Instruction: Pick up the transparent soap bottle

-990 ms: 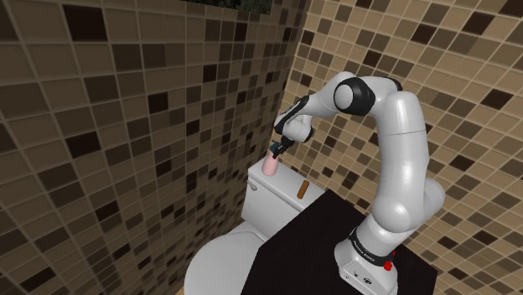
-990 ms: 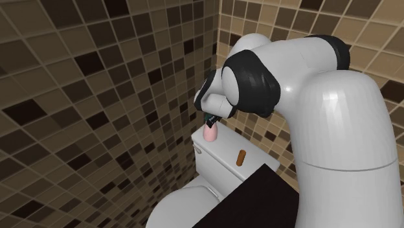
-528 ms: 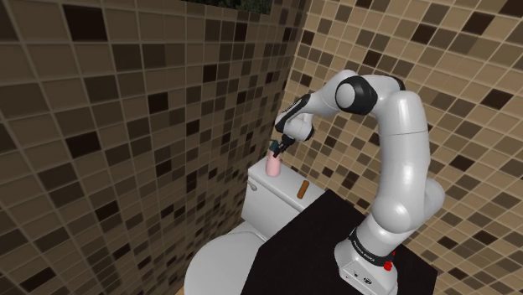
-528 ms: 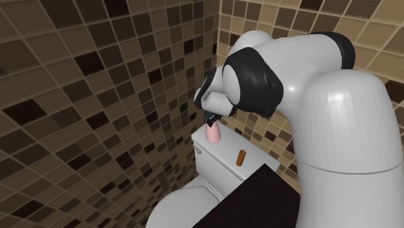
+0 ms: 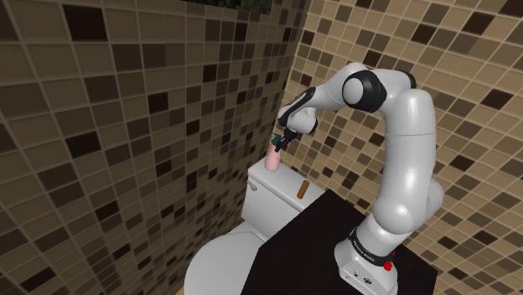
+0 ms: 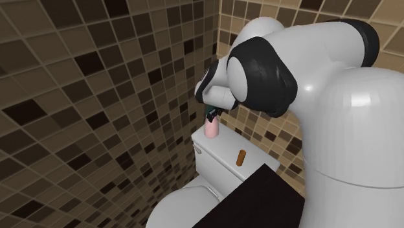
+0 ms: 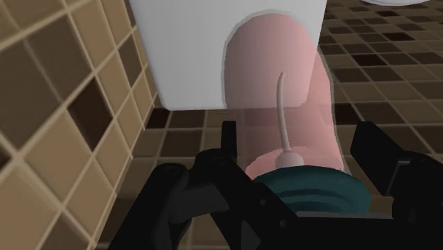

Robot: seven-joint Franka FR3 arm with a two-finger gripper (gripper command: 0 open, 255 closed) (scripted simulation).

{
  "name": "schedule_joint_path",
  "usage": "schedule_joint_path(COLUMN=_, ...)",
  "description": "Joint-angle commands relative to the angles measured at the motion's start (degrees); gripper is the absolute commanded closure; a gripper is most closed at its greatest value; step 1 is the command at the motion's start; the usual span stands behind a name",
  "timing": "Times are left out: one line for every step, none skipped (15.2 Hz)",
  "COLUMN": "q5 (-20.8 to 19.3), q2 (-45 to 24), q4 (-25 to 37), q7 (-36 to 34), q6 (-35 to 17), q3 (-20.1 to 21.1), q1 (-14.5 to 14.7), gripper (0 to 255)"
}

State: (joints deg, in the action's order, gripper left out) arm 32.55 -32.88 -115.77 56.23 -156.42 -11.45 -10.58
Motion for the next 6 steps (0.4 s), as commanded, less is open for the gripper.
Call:
schedule_joint_path(q5=-0.9, q2=1.4, q4=-0.4, q7=-0.8, q6=1.1, q3=-0.8, q1=0.6, gripper=255)
schedule_joint_path(q5=-1.3, q2=2.0, q4=-0.5, q7=-1.2, q6=1.5, q3=-1.2, q1=0.9, gripper=255)
schedule_joint_path(q5=-1.7, q2=2.7, q4=-0.7, q7=-1.6, q6=2.0, q3=-1.5, q1=1.2, gripper=255)
schedule_joint_path(q5=-2.1, q2=3.3, q4=-0.8, q7=-2.0, q6=2.5, q3=-1.9, q1=1.4, gripper=255)
schedule_joint_path(q5=-2.1, q2=3.4, q4=-0.8, q7=-2.0, q6=2.6, q3=-1.9, q1=1.5, gripper=255)
schedule_joint_path(q5=-2.1, q2=3.4, q4=-0.8, q7=-2.0, q6=2.6, q3=-1.9, q1=1.5, gripper=255)
